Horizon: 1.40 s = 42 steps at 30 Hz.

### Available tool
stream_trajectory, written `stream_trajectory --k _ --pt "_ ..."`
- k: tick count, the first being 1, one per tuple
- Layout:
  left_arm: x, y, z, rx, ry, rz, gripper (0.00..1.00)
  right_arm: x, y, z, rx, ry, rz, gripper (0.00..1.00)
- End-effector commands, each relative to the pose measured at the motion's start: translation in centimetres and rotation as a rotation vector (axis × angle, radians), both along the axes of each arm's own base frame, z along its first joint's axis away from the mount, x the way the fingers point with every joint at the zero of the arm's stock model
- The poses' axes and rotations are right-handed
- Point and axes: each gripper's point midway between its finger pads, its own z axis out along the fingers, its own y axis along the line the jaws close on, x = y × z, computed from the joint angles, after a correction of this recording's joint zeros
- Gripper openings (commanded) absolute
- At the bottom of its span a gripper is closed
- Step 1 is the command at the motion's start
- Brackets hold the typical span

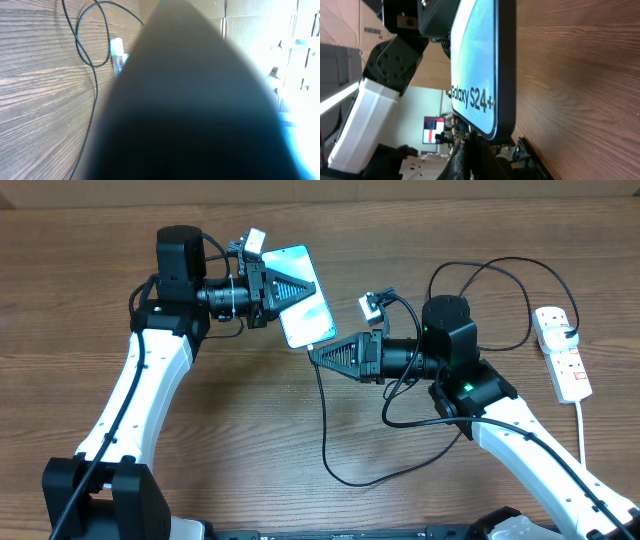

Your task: Plug charger to phone and switch on socket

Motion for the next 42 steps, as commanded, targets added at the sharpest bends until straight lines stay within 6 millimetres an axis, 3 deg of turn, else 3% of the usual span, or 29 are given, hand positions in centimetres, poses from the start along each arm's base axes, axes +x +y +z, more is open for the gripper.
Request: stream_trajectory --k 1,15,21,26,30,37,42 --pt "-2.5 -1.2 1.9 -0.075 0.009 -0.13 0.04 4.7 -2.2 -0.2 -0.033 -0.015 -0.253 0.04" --pt "-0.8 0.7 1.4 -0.045 -0.016 -0.044 0.04 3.5 -2.4 -0.8 -0.07 -0.109 -0.155 0.04" --pt "-0.3 1.2 1.2 -0.028 -0.036 -0.016 0.04 2.8 -3.4 -4.8 -0.222 -0.09 -0.148 0.04" --pt "-0.2 1.2 1.1 -0.015 -0.079 -0.021 0.04 2.8 -6.0 -9.3 -0.44 -0.026 -0.228 0.04" --pt "0.4 1.8 0.3 0.024 -0.088 0.021 0.04 2.1 -7.7 -11.8 -0.566 0.04 -0.26 0.04" --pt "1.7 4.5 -3.7 0.202 -0.02 0.166 0.04 0.3 -9.0 -14.4 -0.672 0.131 -0.232 0.46" --pt "1.2 6.6 -7.5 0.386 0.078 0.243 0.04 -0.5 -8.6 -16.0 -0.714 0.153 -0.18 0.58"
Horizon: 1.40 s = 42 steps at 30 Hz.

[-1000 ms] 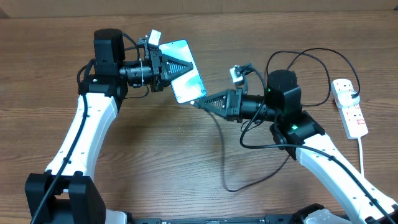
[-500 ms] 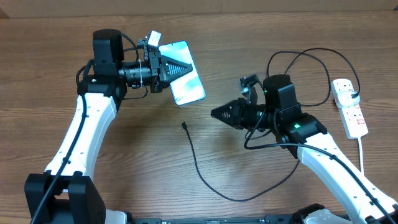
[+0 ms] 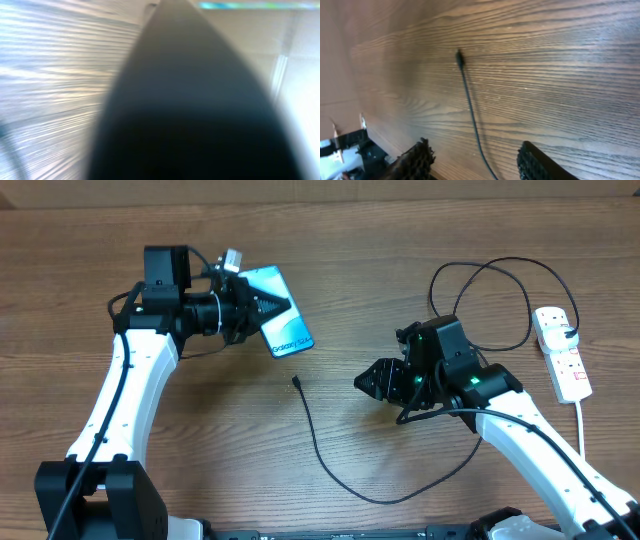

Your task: Plug charger to phone and switch on socket

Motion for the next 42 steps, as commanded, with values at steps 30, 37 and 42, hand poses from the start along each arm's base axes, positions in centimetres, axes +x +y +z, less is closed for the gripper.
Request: stream_trajectory --k 30,37,42 --pt "-1.5 8.1 -6.0 0.453 0.069 0.099 0.04 2.5 9.8 -5.1 -0.311 -0.122 0.426 0.41" --pt "-1.4 8.1 -6.0 0.453 0.065 0.1 0.04 4.1 10.8 -5.5 -0.409 -0.255 0.419 0.31" --pt "-1.5 8.1 -6.0 0.454 0.065 0.097 0.04 4.0 11.7 -5.4 -0.48 -0.334 0.422 0.26"
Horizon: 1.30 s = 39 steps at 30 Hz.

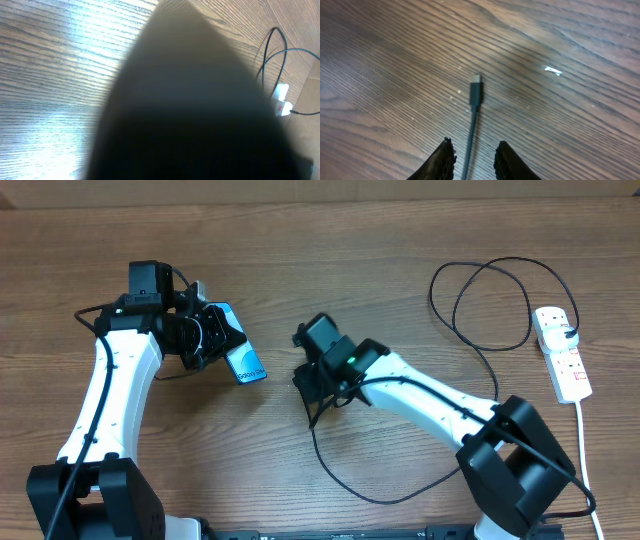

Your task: Plug charger to phone and switch on socket

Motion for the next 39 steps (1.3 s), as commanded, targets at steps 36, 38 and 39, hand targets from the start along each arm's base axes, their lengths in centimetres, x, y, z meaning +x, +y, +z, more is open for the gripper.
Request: stream_trajectory --k 36,38,39 --pt "0.1 -0.9 1.4 -0.05 -0.046 -0.049 0.05 1.2 2.0 -4.2 -0.092 -0.099 0.018 0.31" --pt "0.1 -0.9 1.3 -0.05 -0.045 -0.049 0.05 1.2 2.1 -4.2 -0.09 -0.101 0.017 0.33" --pt "0.1 -0.8 1.3 -0.049 -0.045 -0.049 0.05 1.2 2.1 -4.2 -0.09 -0.101 0.017 0.33"
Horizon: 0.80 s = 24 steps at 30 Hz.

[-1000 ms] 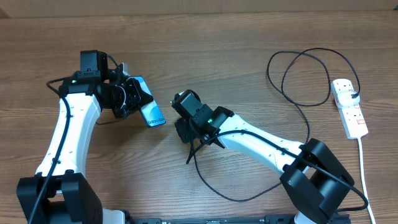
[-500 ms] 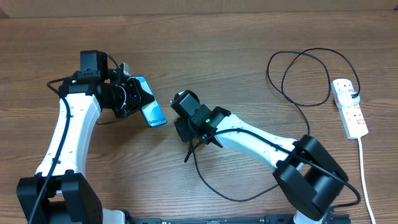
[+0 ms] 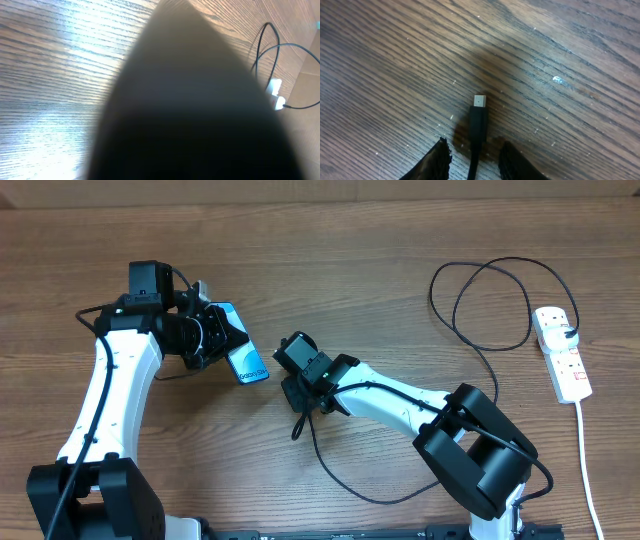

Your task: Plug charger to phone and switch on socket

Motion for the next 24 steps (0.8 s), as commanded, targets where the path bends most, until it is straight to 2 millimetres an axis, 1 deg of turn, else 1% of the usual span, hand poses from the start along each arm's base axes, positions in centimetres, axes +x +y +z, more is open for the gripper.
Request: stream_trajectory --k 1,6,9,11,13,15,16,17,18,24 --pt "0.2 -0.3 1.1 -0.019 -0.042 -0.031 0.05 0.7 0.4 0.5 0.008 -0.024 -0.005 0.33" --pt "0.2 -0.3 1.1 -0.02 -0.042 -0.031 0.05 0.4 0.5 0.4 0.014 -0.01 0.002 0.33" --pt "0.2 -0.3 1.1 -0.02 -0.042 -0.031 0.05 0.1 0.7 0.3 0.023 0.006 0.009 0.37" --pt "0.2 -0.3 1.1 -0.019 -0.042 -0.031 0.05 -0.1 0.8 0.0 0.024 0.018 0.013 0.36" --pt "0.2 -0.3 1.1 -0.019 -0.042 -0.031 0.05 -0.3 0.7 -0.7 0.018 0.033 0.015 0.32" --pt "0.2 -0.3 1.1 -0.019 -0.042 -0.031 0.04 -0.4 0.6 -1.4 0.007 0.045 0.012 0.31" --pt "0.2 -0.3 1.1 -0.019 -0.042 -0.031 0.04 -0.4 0.6 -1.5 0.006 0.046 0.011 0.29" --pt "0.2 -0.3 1.1 -0.019 -0.042 -0.031 0.05 -0.4 0.6 -1.5 0.007 0.047 0.008 0.24" --pt "0.2 -0.3 1.1 -0.02 -0.042 -0.031 0.04 -0.4 0.6 -1.5 0.009 0.047 0.004 0.22" --pt "0.2 -0.3 1.1 -0.019 -0.042 -0.031 0.04 -0.3 0.7 -1.4 0.015 0.047 -0.007 0.17"
